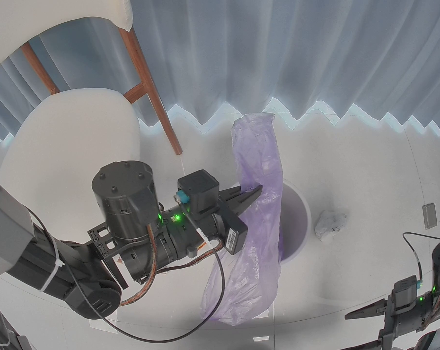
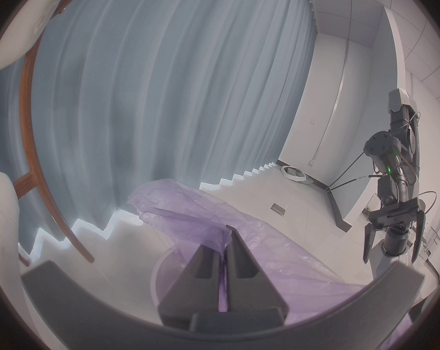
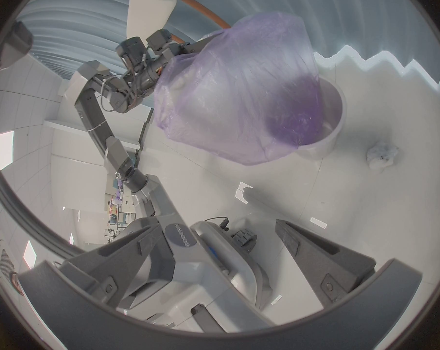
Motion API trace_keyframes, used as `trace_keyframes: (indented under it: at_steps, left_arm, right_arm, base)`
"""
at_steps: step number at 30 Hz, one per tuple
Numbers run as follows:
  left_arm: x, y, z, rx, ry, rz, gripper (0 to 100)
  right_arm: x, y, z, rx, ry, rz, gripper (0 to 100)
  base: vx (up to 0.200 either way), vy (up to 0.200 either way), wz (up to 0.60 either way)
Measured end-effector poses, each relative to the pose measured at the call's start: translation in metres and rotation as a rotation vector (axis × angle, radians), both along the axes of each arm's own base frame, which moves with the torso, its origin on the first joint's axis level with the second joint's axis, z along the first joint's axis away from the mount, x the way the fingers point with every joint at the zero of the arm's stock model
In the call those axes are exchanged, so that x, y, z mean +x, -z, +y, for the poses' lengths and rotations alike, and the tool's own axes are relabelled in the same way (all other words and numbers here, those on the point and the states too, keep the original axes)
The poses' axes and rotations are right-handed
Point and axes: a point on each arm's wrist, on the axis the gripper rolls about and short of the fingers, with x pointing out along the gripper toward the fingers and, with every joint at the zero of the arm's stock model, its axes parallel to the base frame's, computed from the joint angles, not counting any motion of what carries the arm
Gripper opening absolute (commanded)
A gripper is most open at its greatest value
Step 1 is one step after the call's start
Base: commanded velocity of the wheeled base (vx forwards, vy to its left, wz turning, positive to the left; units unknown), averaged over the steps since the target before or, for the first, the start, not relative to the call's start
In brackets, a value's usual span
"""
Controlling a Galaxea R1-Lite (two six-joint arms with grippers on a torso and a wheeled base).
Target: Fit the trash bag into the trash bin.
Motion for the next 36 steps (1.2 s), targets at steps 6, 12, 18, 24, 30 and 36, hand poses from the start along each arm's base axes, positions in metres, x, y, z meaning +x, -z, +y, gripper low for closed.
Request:
trace_keyframes:
  at_steps: [6,12,18,24,30,36]
  left_arm:
    - [0.002,0.0,0.001,0.0,-0.01,0.0,0]
    - [0.005,0.001,0.003,0.0,-0.021,0.0,0]
    - [0.005,0.001,0.003,0.002,-0.02,0.001,0]
    - [0.006,0.002,0.003,0.001,-0.026,0.001,0]
    - [0.008,0.002,0.005,0.002,-0.036,0.002,0]
    - [0.009,0.002,0.006,0.003,-0.04,0.003,0]
  right_arm:
    - [0.031,0.004,0.018,-0.018,-0.012,0.003,100]
    - [0.053,0.013,0.035,-0.033,-0.041,0.023,100]
    - [0.073,0.022,0.057,-0.038,-0.083,0.031,0]
    - [0.081,0.038,0.074,-0.075,-0.123,0.087,0]
    - [0.093,0.051,0.086,-0.078,-0.135,0.09,0]
    - [0.109,0.062,0.099,-0.033,-0.133,0.019,0]
  base:
    - [0.0,0.0,0.0]
    - [0.0,0.0,0.0]
    - [0.0,0.0,0.0]
    - [0.0,0.0,0.0]
    - [0.0,0.0,0.0]
    - [0.0,0.0,0.0]
